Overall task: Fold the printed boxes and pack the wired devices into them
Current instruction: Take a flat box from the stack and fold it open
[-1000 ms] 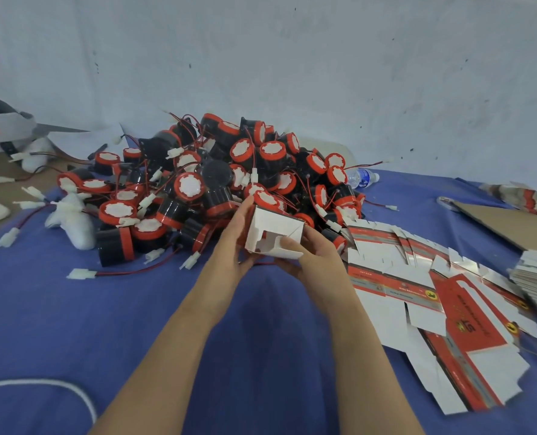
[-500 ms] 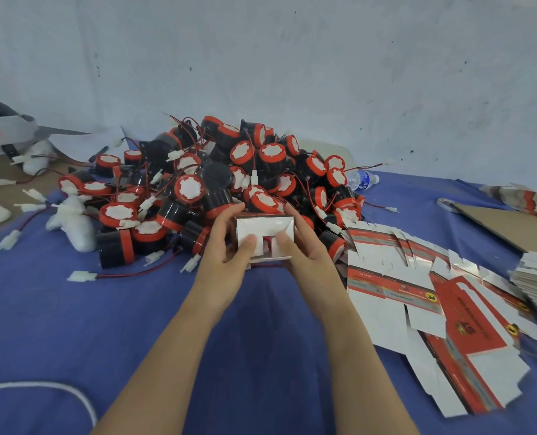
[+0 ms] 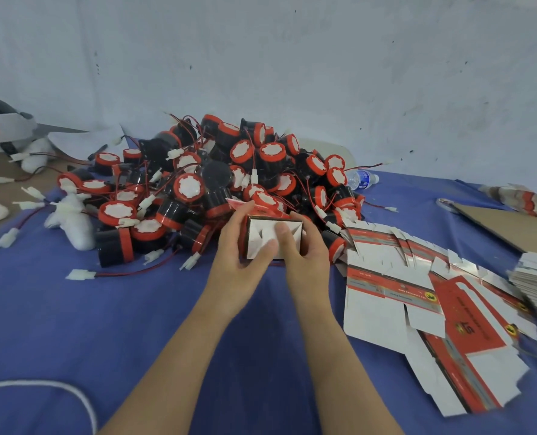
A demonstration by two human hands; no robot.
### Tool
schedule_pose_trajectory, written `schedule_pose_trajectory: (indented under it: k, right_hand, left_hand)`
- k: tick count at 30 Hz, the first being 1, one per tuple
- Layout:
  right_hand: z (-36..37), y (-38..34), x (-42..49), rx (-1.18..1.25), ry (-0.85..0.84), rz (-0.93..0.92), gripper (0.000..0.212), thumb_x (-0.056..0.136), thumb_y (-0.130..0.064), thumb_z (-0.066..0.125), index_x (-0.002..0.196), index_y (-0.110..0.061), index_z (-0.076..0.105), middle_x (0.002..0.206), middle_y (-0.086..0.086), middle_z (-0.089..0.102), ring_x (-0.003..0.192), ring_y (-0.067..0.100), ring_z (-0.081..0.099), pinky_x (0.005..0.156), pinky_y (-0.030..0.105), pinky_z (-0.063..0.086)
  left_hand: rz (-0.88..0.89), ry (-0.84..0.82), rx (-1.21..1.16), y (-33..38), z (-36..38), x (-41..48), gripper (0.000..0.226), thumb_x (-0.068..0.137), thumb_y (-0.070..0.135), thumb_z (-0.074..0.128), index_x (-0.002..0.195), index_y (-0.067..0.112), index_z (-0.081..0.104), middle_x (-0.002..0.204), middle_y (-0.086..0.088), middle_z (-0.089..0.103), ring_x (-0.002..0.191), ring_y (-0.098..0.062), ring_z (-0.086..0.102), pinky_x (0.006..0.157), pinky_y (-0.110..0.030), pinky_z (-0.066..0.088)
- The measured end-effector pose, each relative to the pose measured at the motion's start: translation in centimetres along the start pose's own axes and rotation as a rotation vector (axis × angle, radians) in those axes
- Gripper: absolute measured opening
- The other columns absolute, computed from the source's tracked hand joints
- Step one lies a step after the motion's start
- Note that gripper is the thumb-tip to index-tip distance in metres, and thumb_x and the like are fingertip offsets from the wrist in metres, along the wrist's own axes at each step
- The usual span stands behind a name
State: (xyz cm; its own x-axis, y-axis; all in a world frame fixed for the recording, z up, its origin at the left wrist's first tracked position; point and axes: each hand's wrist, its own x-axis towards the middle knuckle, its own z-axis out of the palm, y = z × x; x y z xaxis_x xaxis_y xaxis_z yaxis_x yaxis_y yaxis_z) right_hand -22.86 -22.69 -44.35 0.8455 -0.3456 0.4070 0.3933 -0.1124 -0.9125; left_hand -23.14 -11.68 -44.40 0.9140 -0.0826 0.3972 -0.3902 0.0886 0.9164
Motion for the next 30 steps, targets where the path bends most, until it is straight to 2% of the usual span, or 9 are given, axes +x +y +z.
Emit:
schedule_pose_trajectory:
  k: [5, 8, 12, 14, 16, 19, 22, 24, 30]
  right_hand:
    - [-0.1, 0.2, 0.0, 0.091, -0.277, 0.09, 0.046, 0.099, -0.016, 0.051, 0.142, -0.029, 0.042, 0.133, -0.012, 0.056, 0.116, -0.005, 0.054, 0.09, 0.014, 0.049]
    - [0.4, 0.2, -0.2, 0.133, -0.297, 0.095, 0.051, 0.097, -0.003, 0.049, 0.133, -0.038, 0.048, 0.127, -0.017, 0.058, 0.112, -0.005, 0.057, 0.087, 0.016, 0.05]
    - [1.3, 0.4, -0.7, 0.106, -0.205, 0.106, 0.055, 0.091, 0.004, 0.048, 0.128, -0.037, 0.053, 0.119, -0.017, 0.061, 0.106, -0.003, 0.06, 0.089, 0.022, 0.053]
    - [1.0, 0.4, -0.5, 0.131, -0.216, 0.105, 0.055, 0.093, 0.0, 0.049, 0.123, -0.046, 0.053, 0.121, -0.019, 0.061, 0.11, -0.002, 0.059, 0.091, 0.023, 0.052]
    - [0.6, 0.4, -0.2, 0.206, -0.245, 0.131, 0.048, 0.096, -0.006, 0.049, 0.121, -0.048, 0.054, 0.126, -0.015, 0.061, 0.116, 0.003, 0.058, 0.095, 0.025, 0.05]
    - [0.4, 0.5, 0.1, 0.314, -0.258, 0.193, 0.032, 0.1, -0.023, 0.047, 0.123, -0.041, 0.06, 0.131, -0.011, 0.06, 0.125, 0.01, 0.053, 0.108, 0.039, 0.042]
    - [0.3, 0.6, 0.1, 0.313, -0.269, 0.167, 0.031, 0.101, -0.026, 0.046, 0.124, -0.039, 0.06, 0.133, -0.01, 0.059, 0.128, 0.01, 0.05, 0.111, 0.041, 0.038]
    - [0.0, 0.5, 0.2, 0.226, -0.329, 0.12, 0.039, 0.1, -0.016, 0.048, 0.125, -0.044, 0.055, 0.133, -0.015, 0.057, 0.126, 0.005, 0.051, 0.107, 0.033, 0.042]
    - [-0.4, 0.3, 0.1, 0.0, -0.396, -0.01, 0.052, 0.097, -0.009, 0.054, 0.141, -0.032, 0.039, 0.137, -0.018, 0.049, 0.125, -0.008, 0.046, 0.096, 0.01, 0.042]
  left_hand:
    - [0.054, 0.125, 0.003, -0.3, -0.1, 0.0, 0.052, 0.092, -0.002, 0.054, 0.124, 0.038, 0.045, 0.126, 0.008, 0.055, 0.116, -0.008, 0.055, 0.092, -0.036, 0.054]
    - [0.029, 0.177, -0.05, -0.3, -0.1, -0.1, 0.059, 0.088, -0.009, 0.05, 0.117, 0.042, 0.045, 0.119, 0.011, 0.057, 0.104, 0.002, 0.059, 0.08, -0.016, 0.052]
    - [-0.044, 0.199, -0.068, -0.6, 0.2, -0.1, 0.066, 0.087, -0.011, 0.048, 0.131, 0.037, 0.04, 0.123, 0.009, 0.056, 0.099, 0.009, 0.059, 0.072, -0.007, 0.048]
    - [-0.053, 0.182, -0.092, -0.6, 0.0, 0.0, 0.063, 0.09, -0.007, 0.047, 0.137, 0.035, 0.039, 0.127, 0.007, 0.056, 0.107, 0.002, 0.058, 0.08, -0.013, 0.051]
    - [-0.077, 0.134, -0.173, -0.4, -0.3, 0.2, 0.056, 0.093, 0.003, 0.048, 0.14, 0.034, 0.04, 0.134, 0.004, 0.055, 0.119, -0.01, 0.056, 0.097, -0.033, 0.051]
    - [-0.117, 0.092, -0.274, 0.0, -0.3, 0.6, 0.056, 0.089, 0.038, 0.049, 0.144, 0.033, 0.037, 0.144, 0.002, 0.048, 0.131, -0.02, 0.048, 0.109, -0.054, 0.037]
    - [-0.097, 0.134, -0.298, 0.2, -0.1, 0.8, 0.058, 0.087, 0.056, 0.045, 0.142, 0.039, 0.038, 0.147, 0.006, 0.045, 0.134, -0.016, 0.045, 0.112, -0.049, 0.034]
    - [-0.099, 0.15, -0.264, 0.1, -0.2, 0.9, 0.058, 0.087, 0.058, 0.049, 0.141, 0.04, 0.037, 0.141, 0.007, 0.051, 0.126, -0.015, 0.053, 0.108, -0.049, 0.041]
    - [-0.128, 0.173, -0.222, -0.4, -0.8, 1.2, 0.046, 0.104, 0.042, 0.03, 0.148, 0.03, 0.031, 0.148, -0.001, 0.044, 0.133, -0.024, 0.046, 0.109, -0.054, 0.037]
